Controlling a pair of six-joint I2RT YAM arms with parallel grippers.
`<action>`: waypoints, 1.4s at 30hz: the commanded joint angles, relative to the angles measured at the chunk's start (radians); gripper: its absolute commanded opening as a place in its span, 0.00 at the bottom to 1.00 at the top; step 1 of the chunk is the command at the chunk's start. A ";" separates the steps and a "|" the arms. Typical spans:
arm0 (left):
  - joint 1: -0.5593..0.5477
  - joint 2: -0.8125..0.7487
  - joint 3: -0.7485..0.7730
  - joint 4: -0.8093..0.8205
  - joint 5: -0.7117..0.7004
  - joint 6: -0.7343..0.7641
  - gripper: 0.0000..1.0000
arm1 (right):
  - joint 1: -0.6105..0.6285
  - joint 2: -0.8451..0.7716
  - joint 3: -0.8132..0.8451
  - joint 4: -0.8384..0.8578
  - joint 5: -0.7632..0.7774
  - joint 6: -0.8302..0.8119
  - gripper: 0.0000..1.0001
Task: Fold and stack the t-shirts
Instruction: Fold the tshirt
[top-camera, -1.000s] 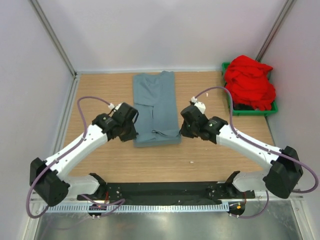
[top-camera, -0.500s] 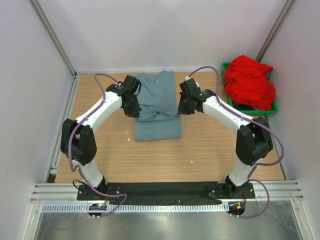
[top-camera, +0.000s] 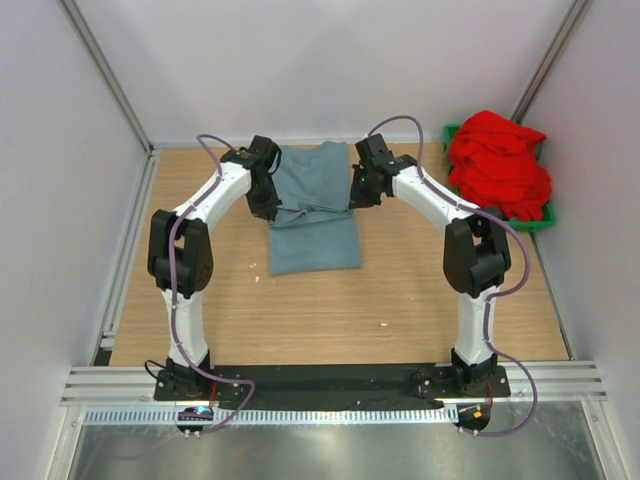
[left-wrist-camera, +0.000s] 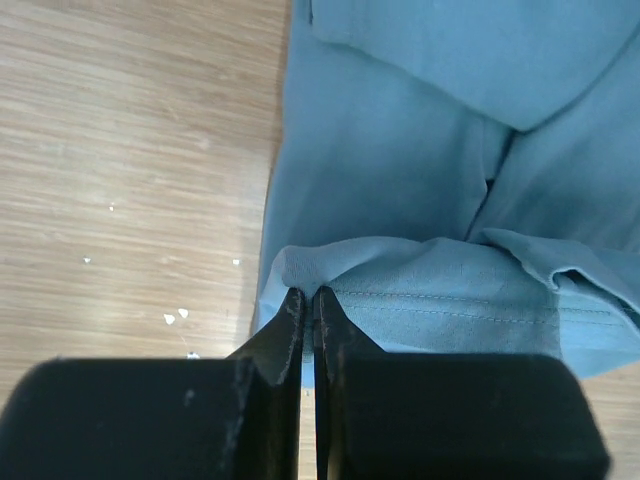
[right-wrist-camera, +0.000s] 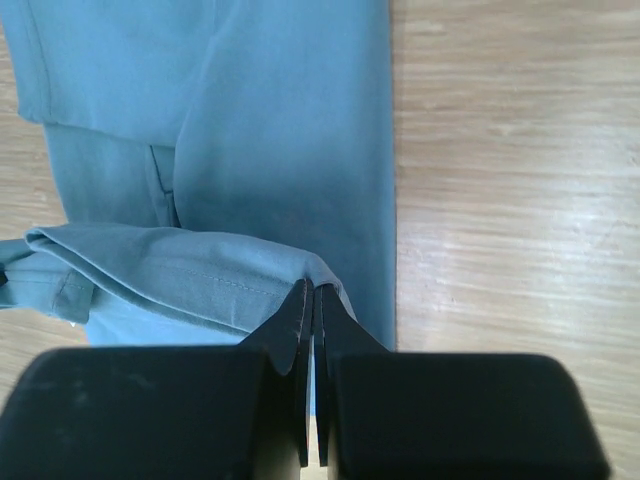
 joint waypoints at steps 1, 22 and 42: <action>0.032 0.039 0.071 -0.032 -0.009 0.037 0.00 | -0.023 0.061 0.107 -0.047 -0.007 -0.046 0.01; 0.160 0.249 0.589 -0.229 0.044 0.081 1.00 | -0.155 0.161 0.253 -0.040 -0.105 -0.023 0.77; 0.025 -0.318 -0.683 0.387 0.214 -0.081 0.99 | -0.056 -0.175 -0.649 0.408 -0.359 0.123 0.75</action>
